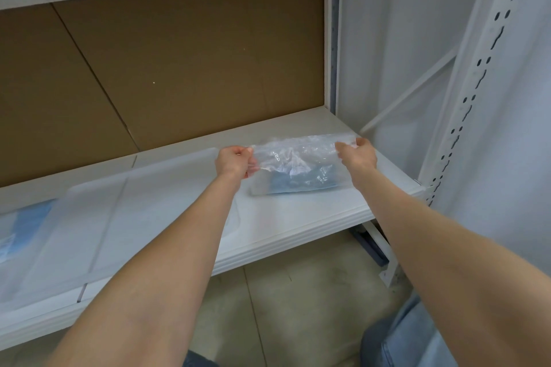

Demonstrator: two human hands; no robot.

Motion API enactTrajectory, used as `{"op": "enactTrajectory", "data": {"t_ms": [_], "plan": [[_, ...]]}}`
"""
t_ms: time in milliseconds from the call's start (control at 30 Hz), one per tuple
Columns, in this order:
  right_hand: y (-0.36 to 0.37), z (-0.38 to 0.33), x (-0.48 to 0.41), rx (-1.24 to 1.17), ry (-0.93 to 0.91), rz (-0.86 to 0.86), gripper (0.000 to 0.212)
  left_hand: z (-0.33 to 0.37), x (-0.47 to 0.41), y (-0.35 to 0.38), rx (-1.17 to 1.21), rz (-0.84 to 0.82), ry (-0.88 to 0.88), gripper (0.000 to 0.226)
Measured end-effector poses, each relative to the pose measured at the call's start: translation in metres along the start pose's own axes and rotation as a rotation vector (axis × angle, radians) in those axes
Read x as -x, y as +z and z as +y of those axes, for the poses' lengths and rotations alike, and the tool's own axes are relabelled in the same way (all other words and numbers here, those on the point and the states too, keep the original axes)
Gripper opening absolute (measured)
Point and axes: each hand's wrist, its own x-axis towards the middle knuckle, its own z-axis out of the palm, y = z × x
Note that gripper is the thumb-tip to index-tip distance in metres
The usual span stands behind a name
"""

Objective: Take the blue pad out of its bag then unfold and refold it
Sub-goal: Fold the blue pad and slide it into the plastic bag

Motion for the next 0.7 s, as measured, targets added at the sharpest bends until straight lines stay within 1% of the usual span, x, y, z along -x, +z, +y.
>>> {"op": "enactTrajectory", "data": {"t_ms": [67, 133, 167, 200, 233, 267, 300, 333, 367, 433, 467, 500, 567, 600, 633, 667, 700], "plan": [[-0.003, 0.005, 0.001, 0.148, -0.016, -0.012, 0.048, -0.002, 0.000, 0.004, 0.010, 0.022, -0.018, 0.011], [-0.005, 0.008, 0.002, 0.290, -0.049, 0.001, 0.053, -0.003, 0.001, 0.008, -0.015, 0.048, -0.012, 0.019], [-0.005, 0.009, 0.002, 0.347, -0.069, 0.011, 0.056, -0.004, 0.002, 0.010, -0.127, 0.069, 0.039, 0.026], [-0.005, 0.009, 0.002, 0.392, -0.091, 0.021, 0.059, -0.006, 0.003, 0.011, -0.327, 0.092, 0.130, 0.033], [-0.004, 0.010, 0.002, 0.425, -0.114, 0.027, 0.063, -0.008, 0.005, 0.012, -0.537, 0.115, 0.258, 0.039], [-0.003, 0.011, 0.002, 0.454, -0.134, 0.030, 0.066, -0.008, 0.009, 0.014, -0.697, 0.123, 0.419, 0.043], [-0.002, 0.011, 0.002, 0.482, -0.153, 0.027, 0.068, -0.008, 0.014, 0.016, -0.803, 0.084, 0.568, 0.045], [0.000, 0.012, 0.002, 0.511, -0.169, 0.020, 0.069, -0.007, 0.018, 0.019, -0.880, -0.017, 0.671, 0.046], [0.001, 0.013, 0.001, 0.543, -0.180, 0.004, 0.069, -0.009, 0.020, 0.024, -0.945, -0.163, 0.718, 0.049], [0.004, 0.016, 0.000, 0.636, -0.178, -0.035, 0.069, -0.018, 0.024, 0.033, -1.080, -0.451, 0.701, 0.061], [0.005, 0.017, 0.000, 0.716, -0.182, -0.039, 0.068, -0.023, 0.025, 0.037, -1.138, -0.544, 0.674, 0.068], [0.005, 0.018, 0.001, 0.824, -0.211, -0.026, 0.066, -0.029, 0.024, 0.040, -1.186, -0.600, 0.640, 0.073], [0.005, 0.020, 0.002, 1.048, -0.382, 0.000, 0.056, -0.040, 0.020, 0.045, -1.280, -0.641, 0.593, 0.075], [0.005, 0.020, 0.001, 1.115, -0.494, -0.029, 0.051, -0.043, 0.019, 0.047, -1.324, -0.637, 0.594, 0.072], [0.006, 0.020, 0.001, 1.158, -0.577, -0.097, 0.050, -0.044, 0.017, 0.049, -1.357, -0.621, 0.612, 0.066], [0.007, 0.021, 0.001, 1.183, -0.615, -0.187, 0.053, -0.042, 0.017, 0.051, -1.379, -0.599, 0.643, 0.059], [0.009, 0.022, 0.001, 1.198, -0.614, -0.277, 0.059, -0.040, 0.016, 0.052, -1.397, -0.577, 0.682, 0.051]]}}
